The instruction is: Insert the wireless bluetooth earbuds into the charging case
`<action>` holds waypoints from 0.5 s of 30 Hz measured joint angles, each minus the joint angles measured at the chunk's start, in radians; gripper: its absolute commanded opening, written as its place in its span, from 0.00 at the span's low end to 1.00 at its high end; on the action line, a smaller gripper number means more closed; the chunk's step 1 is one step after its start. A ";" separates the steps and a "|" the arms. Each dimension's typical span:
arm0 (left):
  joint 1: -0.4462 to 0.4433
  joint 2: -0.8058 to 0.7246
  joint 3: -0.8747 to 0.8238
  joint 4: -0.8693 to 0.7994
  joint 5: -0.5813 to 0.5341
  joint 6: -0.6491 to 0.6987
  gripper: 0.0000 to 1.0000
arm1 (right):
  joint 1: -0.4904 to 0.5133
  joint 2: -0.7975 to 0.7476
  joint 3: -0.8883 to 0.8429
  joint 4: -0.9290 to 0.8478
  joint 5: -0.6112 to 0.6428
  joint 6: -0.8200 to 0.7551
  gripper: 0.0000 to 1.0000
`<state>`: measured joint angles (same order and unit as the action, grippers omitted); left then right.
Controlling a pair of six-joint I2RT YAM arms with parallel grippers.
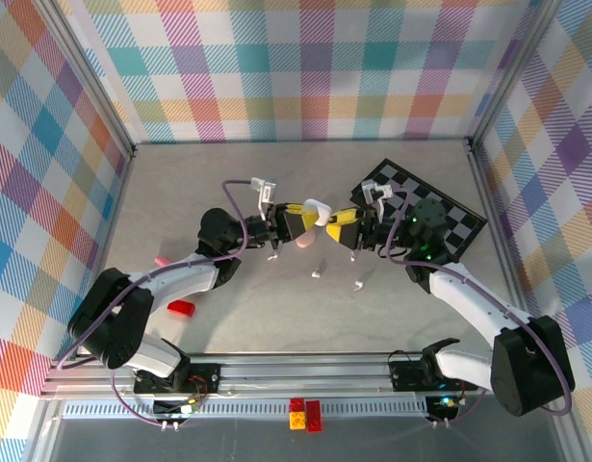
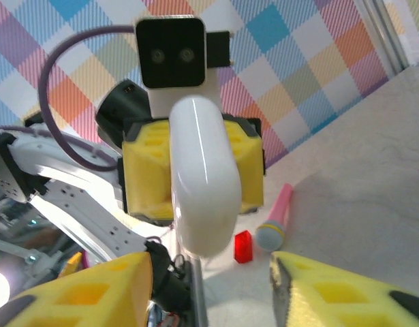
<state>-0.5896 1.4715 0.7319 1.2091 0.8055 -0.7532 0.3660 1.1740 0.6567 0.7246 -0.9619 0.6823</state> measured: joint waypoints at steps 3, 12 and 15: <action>-0.004 0.008 0.003 0.023 0.013 -0.014 0.05 | 0.000 0.034 0.023 0.047 -0.003 0.049 0.36; -0.002 0.008 0.005 0.054 0.014 -0.018 0.05 | 0.031 0.100 0.099 0.114 -0.018 0.106 0.23; 0.003 0.008 0.005 0.059 0.005 -0.017 0.05 | 0.035 0.108 0.113 0.105 -0.020 0.098 0.12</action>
<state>-0.5865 1.4796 0.7372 1.2682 0.8104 -0.7704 0.4007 1.2823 0.7696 0.8299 -0.9817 0.7807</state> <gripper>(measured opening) 0.188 0.176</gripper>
